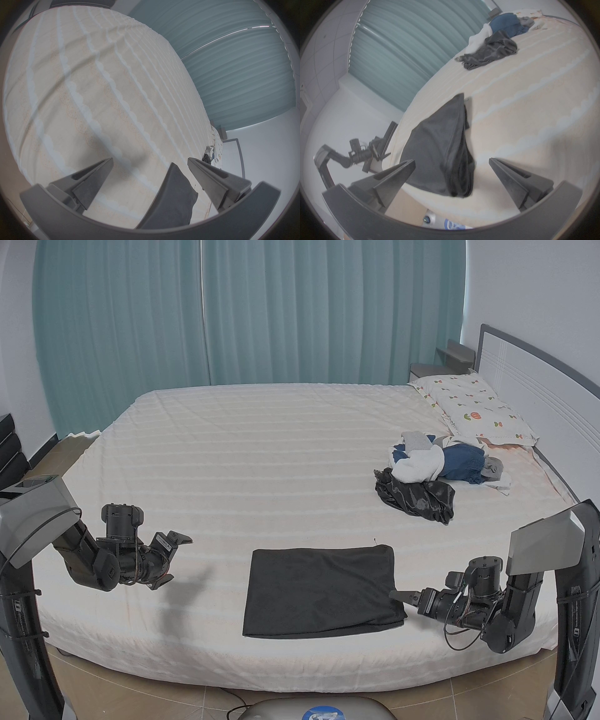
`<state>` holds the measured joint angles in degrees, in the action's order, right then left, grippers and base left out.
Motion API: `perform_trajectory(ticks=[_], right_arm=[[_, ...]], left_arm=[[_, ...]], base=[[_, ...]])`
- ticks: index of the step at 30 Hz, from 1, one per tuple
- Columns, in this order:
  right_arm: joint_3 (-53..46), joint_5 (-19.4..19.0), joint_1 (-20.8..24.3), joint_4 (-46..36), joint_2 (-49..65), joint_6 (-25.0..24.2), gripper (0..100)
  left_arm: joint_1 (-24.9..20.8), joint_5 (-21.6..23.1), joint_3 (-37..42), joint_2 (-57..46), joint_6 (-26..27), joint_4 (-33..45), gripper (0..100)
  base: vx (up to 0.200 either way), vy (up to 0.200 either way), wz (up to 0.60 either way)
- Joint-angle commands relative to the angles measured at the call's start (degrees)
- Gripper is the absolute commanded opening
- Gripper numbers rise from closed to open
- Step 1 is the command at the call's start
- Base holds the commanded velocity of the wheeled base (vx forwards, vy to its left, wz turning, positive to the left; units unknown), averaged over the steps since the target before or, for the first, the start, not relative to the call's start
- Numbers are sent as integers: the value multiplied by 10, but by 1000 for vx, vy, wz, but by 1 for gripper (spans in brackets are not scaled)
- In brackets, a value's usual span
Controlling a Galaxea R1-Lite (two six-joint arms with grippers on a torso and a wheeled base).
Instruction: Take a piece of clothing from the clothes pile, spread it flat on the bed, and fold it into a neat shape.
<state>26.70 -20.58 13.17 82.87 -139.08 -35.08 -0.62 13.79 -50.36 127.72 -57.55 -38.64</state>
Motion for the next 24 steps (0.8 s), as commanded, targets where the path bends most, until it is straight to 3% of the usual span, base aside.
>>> perform_trajectory(ticks=[1,14,19,24], right_arm=[[23,7,-17,-2,3,-17,100],[125,38,-60,-29,-21,-156,100],[148,38,-67,-44,-28,-189,100],[148,38,-67,-43,-29,-190,100]], left_arm=[[-1,0,0,0,0,0,100],[-1,0,-6,2,-1,1,100],[-3,-3,-10,5,0,2,100],[-3,-3,-11,6,0,2,100]], base=[[0,0,0],[0,0,0],[0,-200,0],[0,-200,0]])
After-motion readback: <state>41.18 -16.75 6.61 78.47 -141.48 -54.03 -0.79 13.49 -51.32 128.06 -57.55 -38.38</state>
